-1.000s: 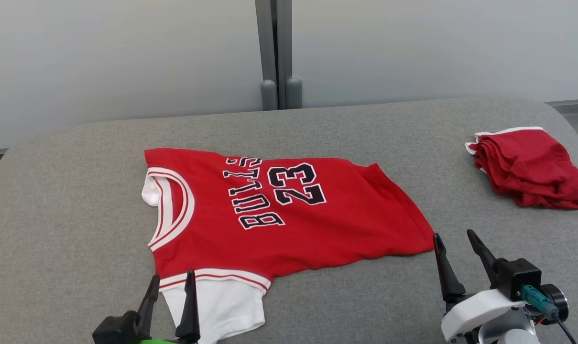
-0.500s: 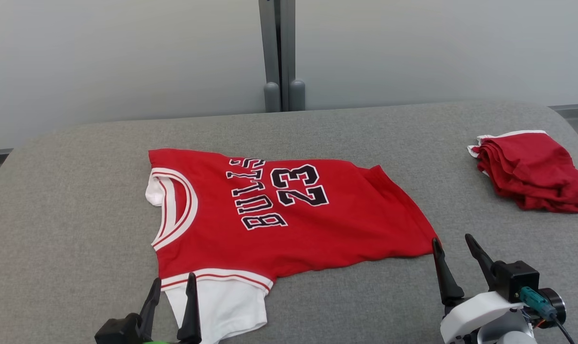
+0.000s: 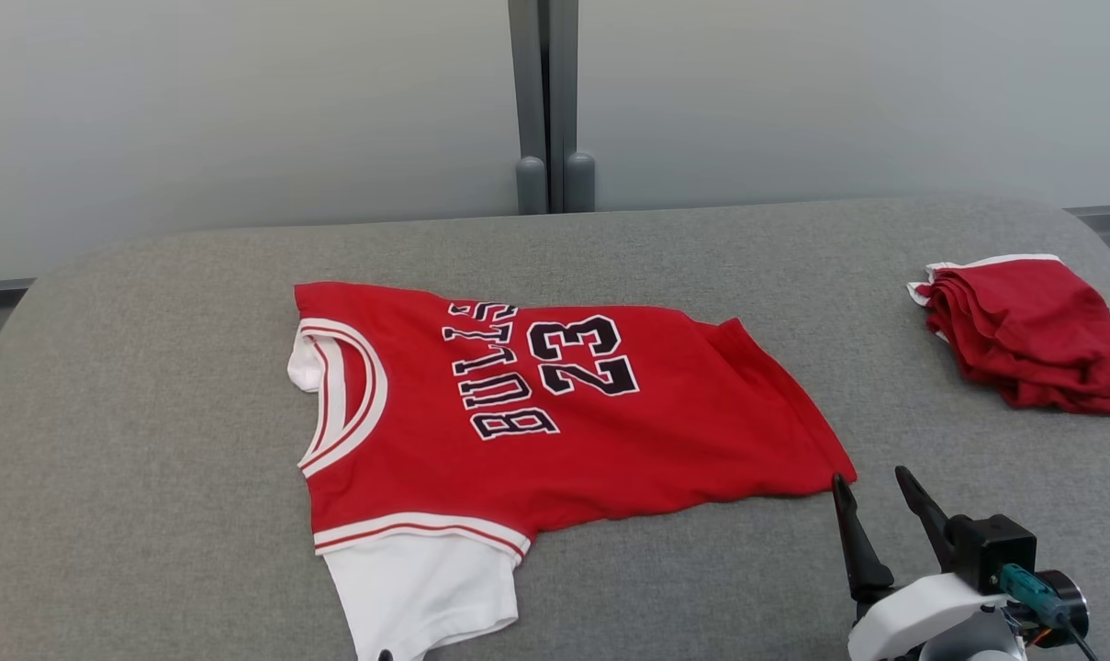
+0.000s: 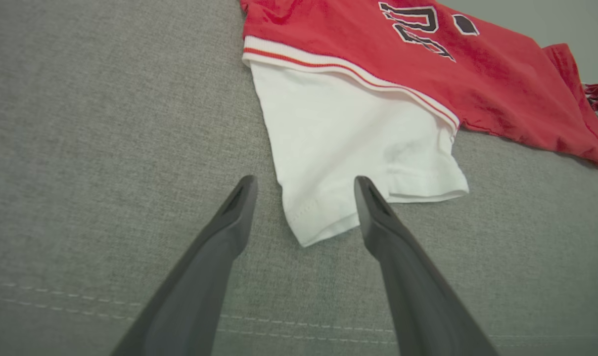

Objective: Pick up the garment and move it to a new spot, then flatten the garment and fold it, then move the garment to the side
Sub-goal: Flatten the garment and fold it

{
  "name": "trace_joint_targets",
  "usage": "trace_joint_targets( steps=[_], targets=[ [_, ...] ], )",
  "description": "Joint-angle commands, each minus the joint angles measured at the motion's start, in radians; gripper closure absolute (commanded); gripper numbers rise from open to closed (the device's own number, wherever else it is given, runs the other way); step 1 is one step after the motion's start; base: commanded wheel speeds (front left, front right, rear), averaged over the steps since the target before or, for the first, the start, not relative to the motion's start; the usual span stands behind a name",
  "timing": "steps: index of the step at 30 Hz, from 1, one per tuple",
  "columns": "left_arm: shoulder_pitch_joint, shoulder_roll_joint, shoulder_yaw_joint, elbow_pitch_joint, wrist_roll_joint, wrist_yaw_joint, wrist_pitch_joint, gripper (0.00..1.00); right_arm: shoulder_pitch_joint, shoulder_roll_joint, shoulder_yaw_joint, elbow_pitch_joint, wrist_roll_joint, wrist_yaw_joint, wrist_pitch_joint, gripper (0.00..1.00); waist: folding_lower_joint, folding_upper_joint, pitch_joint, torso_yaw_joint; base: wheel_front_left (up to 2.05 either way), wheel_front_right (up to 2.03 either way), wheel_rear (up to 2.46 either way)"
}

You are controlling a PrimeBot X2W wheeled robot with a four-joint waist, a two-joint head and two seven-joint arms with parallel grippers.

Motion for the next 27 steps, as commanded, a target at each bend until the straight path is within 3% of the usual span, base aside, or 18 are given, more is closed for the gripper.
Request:
trace_joint_targets(
  steps=[1, 16, 23, 24, 26, 27],
  targets=[
    [0.014, 0.003, 0.005, -0.011, -0.020, 0.009, 0.023, 0.00, 0.011, -0.003, -0.002, 0.003, 0.007, -0.002, -0.005, 0.00, 0.0000, 0.0000, 0.001, 0.002, 0.00, 0.00, 0.00],
    [-0.021, -0.007, -0.009, 0.004, -0.164, 0.077, 0.149, 0.00, -0.003, -0.003, 0.017, 0.015, -0.001, -0.002, -0.005, 0.00, 0.0000, 0.0000, 0.010, -0.049, 0.00, 0.00, 0.00],
    [-0.044, -0.009, -0.015, 0.011, -0.272, 0.063, 0.151, 0.01, -0.008, -0.003, 0.012, 0.014, -0.007, -0.002, -0.005, 0.00, 0.0000, 0.0000, 0.018, -0.062, 0.00, 0.00, 0.00],
    [-0.047, -0.009, -0.016, 0.010, -0.291, 0.063, 0.144, 0.13, -0.009, -0.003, 0.010, 0.014, -0.008, -0.002, -0.005, 0.00, 0.0000, 0.0000, 0.019, -0.062, 0.00, 0.00, 0.00],
    [-0.056, -0.009, -0.020, 0.011, -0.310, 0.066, 0.133, 0.55, -0.010, -0.003, 0.006, 0.015, -0.010, -0.002, -0.005, 0.00, 0.0000, 0.0000, 0.021, -0.061, 0.00, 0.00, 0.00],
    [-0.060, -0.009, -0.023, 0.012, -0.315, 0.067, 0.126, 0.65, -0.010, -0.003, 0.004, 0.015, -0.011, -0.002, -0.005, 0.00, 0.0000, 0.0000, 0.021, -0.059, 0.00, 0.00, 0.00]
  ],
)
